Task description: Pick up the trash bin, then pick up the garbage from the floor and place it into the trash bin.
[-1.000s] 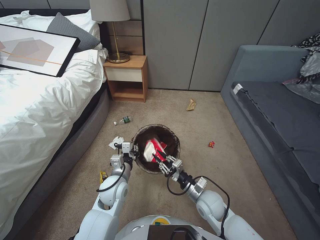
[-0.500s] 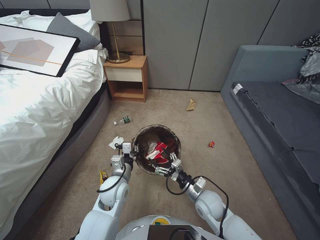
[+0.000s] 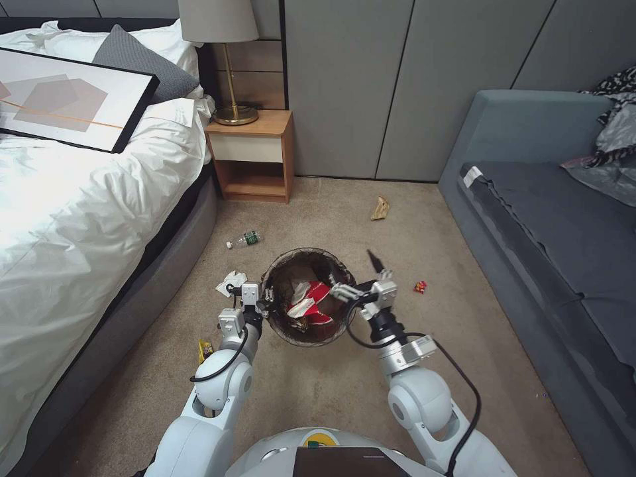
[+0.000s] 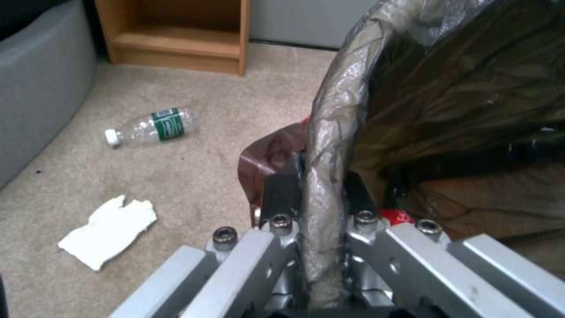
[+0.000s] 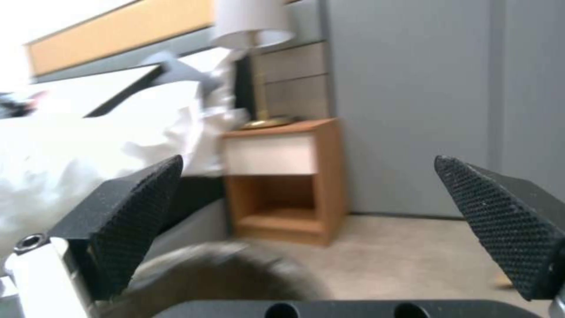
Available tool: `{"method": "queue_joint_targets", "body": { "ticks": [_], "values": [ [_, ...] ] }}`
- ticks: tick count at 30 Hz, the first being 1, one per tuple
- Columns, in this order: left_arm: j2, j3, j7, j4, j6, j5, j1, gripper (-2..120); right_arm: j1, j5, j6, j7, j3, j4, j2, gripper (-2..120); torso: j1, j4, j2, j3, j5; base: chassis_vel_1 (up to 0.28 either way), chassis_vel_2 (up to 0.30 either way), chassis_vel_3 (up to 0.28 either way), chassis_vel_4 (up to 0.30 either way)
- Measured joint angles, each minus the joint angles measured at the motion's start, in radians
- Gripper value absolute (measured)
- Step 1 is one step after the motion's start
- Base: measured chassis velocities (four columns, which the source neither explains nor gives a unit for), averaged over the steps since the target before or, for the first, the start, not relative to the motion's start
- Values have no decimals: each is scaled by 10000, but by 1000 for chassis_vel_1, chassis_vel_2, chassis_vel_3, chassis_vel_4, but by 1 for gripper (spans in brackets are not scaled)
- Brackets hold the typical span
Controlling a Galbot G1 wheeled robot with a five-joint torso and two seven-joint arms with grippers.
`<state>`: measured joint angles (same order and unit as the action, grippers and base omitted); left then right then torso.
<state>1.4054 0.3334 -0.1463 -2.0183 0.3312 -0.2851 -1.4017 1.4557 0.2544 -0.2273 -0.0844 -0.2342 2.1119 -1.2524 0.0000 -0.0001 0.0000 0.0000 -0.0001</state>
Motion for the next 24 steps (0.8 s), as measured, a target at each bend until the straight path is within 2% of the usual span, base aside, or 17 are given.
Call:
{"method": "queue_joint_targets", "body": {
  "ticks": [9, 11, 13, 16, 24],
  "values": [
    [-122, 168, -42, 151, -359, 52, 21, 2, 931, -1242, -89, -1109, -1753, 353, -836, 100, 0, -1, 0, 0, 2, 0, 0, 0, 0],
    [-126, 169, -43, 153, -366, 56, 20, 2, 960, -1277, -110, -1132, -1809, 340, -861, 100, 0, -3, 0, 0, 2, 0, 0, 0, 0],
    [-129, 165, -34, 160, -405, 85, 19, 2, 1082, -1404, -218, -1138, -2080, 270, -962, 100, 0, 6, 0, 0, 3, 0, 0, 0, 0],
    [-129, 177, -35, 171, -451, 160, 28, 2, 1422, -1557, -493, -1036, -2674, 96, -1200, 100, 0, -1, 0, 0, 3, 0, 0, 0, 0],
    [-122, 211, -40, 157, -455, 189, -13, 2, 1708, -1760, -1076, -937, -3123, -674, -1569, 100, 0, 1, 0, 0, 2, 0, 0, 0, 0]
  ]
}}
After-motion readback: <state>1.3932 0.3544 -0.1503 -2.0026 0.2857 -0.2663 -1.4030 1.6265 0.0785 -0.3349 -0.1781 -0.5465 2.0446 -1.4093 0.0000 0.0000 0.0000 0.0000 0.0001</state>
